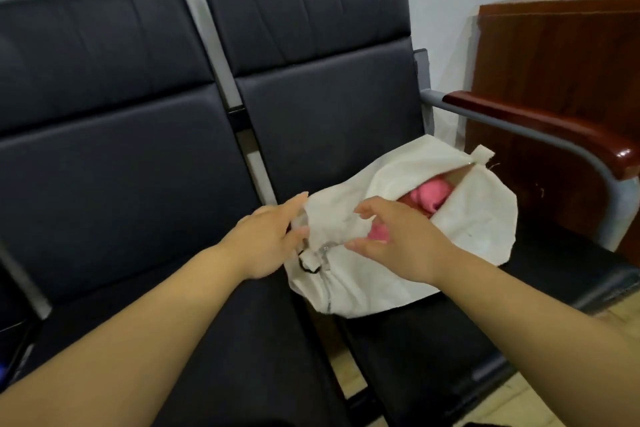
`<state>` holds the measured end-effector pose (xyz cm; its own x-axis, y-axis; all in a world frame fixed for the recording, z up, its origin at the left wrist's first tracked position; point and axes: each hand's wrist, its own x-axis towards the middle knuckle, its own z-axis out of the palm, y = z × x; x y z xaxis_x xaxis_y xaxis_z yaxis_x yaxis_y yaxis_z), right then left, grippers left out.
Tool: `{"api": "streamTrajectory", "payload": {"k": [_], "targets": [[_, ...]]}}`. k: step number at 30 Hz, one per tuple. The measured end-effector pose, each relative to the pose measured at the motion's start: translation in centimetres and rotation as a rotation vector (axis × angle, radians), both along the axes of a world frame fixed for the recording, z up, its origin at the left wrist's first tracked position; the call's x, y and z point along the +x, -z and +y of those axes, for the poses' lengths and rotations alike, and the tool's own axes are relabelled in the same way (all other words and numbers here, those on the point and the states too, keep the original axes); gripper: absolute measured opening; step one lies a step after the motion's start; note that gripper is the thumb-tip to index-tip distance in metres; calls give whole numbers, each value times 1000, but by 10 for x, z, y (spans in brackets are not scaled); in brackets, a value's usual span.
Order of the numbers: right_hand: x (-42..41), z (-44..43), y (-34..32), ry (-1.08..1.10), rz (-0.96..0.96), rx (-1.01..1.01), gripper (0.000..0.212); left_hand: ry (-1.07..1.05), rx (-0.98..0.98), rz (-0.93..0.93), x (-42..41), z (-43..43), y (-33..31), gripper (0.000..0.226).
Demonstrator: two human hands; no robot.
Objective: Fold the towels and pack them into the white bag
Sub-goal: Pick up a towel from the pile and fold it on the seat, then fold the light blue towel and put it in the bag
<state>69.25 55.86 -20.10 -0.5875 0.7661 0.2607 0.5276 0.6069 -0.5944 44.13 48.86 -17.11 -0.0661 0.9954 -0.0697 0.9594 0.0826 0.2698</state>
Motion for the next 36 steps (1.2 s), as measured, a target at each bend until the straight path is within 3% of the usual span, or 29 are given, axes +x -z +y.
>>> {"api": "streamTrajectory", "payload": {"k": [5,16,22,27,36], "targets": [[-75,-47,-16,-125,-85,84,63,-123,115,60,-60,-102,-14,72],[-307,-182,-10,-548,-257,152,71,-555,67,233,-240,-358,8,92],[-436,-281,2,-769,-224,132,72,-827,209,242,-302,-481,2,82],[-518,-343,0,-856,-158,81,63,-1056,297,158,-341,-535,3,82],[-597,-402,-8,-898,25,127,31,-1220,356,-78,-396,-558,61,77]]}}
